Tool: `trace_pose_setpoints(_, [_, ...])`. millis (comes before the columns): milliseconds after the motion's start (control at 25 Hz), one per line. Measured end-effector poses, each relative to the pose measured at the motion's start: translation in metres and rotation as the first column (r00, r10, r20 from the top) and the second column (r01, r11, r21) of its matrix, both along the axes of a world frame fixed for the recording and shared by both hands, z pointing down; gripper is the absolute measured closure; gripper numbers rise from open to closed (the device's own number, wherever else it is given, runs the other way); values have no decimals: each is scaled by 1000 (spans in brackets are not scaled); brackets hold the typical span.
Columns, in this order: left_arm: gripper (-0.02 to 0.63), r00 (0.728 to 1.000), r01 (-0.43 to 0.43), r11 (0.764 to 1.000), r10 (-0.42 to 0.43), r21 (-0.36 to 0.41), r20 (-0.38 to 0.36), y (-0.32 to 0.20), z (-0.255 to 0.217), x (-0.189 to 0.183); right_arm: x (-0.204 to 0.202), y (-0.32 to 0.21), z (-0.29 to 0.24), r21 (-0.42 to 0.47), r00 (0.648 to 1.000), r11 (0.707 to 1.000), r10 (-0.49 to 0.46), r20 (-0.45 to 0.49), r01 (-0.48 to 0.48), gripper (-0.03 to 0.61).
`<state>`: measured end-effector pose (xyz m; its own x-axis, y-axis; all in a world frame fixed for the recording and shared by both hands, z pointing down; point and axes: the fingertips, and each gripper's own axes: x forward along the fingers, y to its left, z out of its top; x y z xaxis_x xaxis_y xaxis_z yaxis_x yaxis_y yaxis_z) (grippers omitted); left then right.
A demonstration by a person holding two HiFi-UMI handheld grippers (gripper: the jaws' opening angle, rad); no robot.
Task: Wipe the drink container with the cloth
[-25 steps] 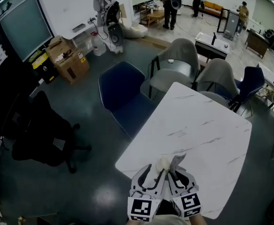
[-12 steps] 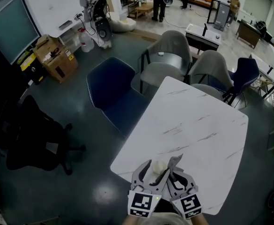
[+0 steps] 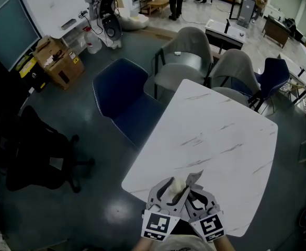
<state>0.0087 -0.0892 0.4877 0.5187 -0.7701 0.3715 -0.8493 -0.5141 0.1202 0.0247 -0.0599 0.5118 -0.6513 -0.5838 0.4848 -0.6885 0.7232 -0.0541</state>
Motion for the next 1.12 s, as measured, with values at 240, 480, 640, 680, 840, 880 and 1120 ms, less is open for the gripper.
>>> trace_pose_setpoints(240, [388, 998, -59, 998, 59, -1, 4, 1, 0, 1, -2, 1, 10, -4, 1000, 1000, -17, -21, 17, 522])
trace_pose_setpoints(480, [390, 991, -132, 991, 132, -4, 20, 3, -1, 1, -5, 3, 16, -8, 999, 1000, -3, -42, 3, 522])
trace_pose_setpoints(640, [390, 984, -173, 985, 173, -8, 29, 3, 0, 1, -6, 4, 27, -24, 998, 1000, 14, -55, -15, 522])
trace_pose_setpoints(680, [390, 982, -184, 983, 184, -9, 33, 3, 1, 1, -6, 4, 30, -26, 998, 999, 18, -57, -19, 522])
trace_pose_setpoints(840, [390, 969, -238, 971, 238, -15, 58, 4, 2, 2, -7, 4, 46, -46, 997, 998, 35, -62, -38, 522])
trace_pose_setpoints(880, [390, 966, -251, 968, 252, -16, 64, 5, 2, 2, -7, 5, 49, -54, 997, 998, 38, -63, -42, 522])
trace_pose_setpoints(1120, [388, 942, -325, 945, 326, -32, 85, 8, 6, 3, -8, 6, 72, -89, 995, 995, 34, -92, -42, 522])
